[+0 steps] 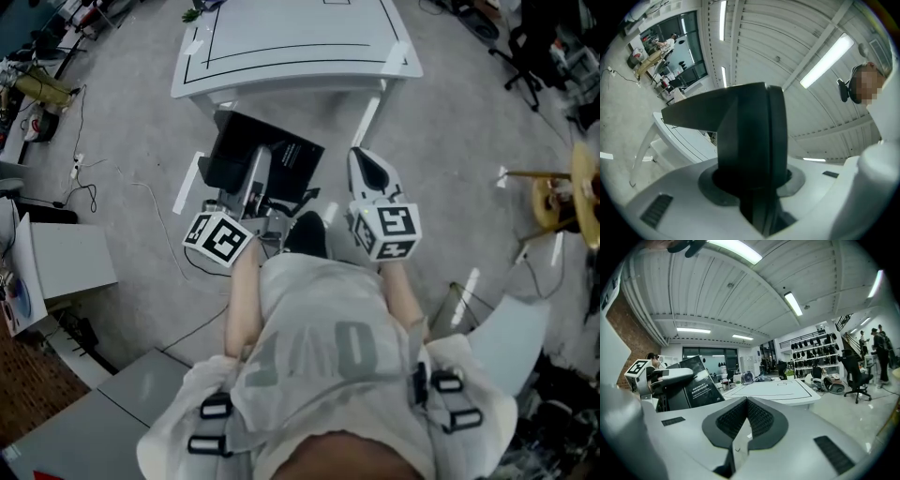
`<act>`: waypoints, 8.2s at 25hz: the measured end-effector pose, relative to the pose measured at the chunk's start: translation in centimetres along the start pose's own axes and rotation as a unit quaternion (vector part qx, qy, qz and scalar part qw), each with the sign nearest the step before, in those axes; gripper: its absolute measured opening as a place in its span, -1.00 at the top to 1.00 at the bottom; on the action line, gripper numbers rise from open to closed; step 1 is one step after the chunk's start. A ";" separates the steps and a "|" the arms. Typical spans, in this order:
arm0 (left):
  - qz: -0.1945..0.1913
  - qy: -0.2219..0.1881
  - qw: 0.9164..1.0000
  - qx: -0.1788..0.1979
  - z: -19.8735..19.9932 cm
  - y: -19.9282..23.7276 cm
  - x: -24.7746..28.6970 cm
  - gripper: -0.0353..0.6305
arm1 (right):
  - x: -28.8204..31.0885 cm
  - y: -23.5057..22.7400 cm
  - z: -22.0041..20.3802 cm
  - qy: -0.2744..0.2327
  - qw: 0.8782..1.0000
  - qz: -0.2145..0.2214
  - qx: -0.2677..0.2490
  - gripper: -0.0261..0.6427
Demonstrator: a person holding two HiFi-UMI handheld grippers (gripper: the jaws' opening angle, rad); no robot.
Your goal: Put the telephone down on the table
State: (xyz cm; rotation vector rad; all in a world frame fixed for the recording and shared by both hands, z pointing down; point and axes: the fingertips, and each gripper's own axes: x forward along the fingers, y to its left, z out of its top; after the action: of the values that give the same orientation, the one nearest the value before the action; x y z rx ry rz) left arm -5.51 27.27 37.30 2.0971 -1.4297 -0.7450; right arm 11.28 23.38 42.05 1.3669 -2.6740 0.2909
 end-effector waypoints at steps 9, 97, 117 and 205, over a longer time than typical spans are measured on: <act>-0.010 0.005 1.000 -0.009 -0.7 2.0 4.4 0.42 | 2.5 -1.4 -0.5 0.004 1.000 0.000 -0.009 0.90; 0.073 0.215 0.971 -0.074 3.7 33.6 47.6 0.42 | 49.3 -20.9 9.9 0.070 0.997 -0.015 -0.001 0.90; 0.091 0.241 0.959 -0.116 0.9 35.3 47.4 0.42 | 48.8 -21.6 8.2 0.097 0.995 -0.024 0.005 0.90; 0.187 0.212 0.939 -0.194 2.3 38.6 37.6 0.06 | 49.2 -13.2 5.9 0.123 0.990 0.062 -0.038 0.90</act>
State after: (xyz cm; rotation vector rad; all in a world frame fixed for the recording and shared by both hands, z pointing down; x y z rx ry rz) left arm -21.59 -20.98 55.13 1.5063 -1.2609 -0.3555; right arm -6.82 -24.26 47.45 1.0684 -2.5406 0.3409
